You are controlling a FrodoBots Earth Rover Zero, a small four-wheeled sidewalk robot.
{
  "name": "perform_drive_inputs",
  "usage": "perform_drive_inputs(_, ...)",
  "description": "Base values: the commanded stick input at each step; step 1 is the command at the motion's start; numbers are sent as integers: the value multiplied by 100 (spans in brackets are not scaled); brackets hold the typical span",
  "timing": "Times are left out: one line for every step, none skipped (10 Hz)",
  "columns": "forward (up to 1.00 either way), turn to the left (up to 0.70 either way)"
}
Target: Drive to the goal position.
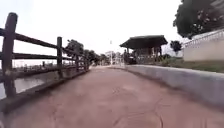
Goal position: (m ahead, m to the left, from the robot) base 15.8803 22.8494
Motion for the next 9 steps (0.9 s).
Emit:
perform_drive_inputs(100, 0)
perform_drive_inputs(100, 0)
perform_drive_inputs(100, 0)
perform_drive_inputs(100, 0)
perform_drive_inputs(100, 0)
perform_drive_inputs(100, 23)
perform_drive_inputs(100, 38)
perform_drive_inputs(100, 40)
perform_drive_inputs(100, 32)
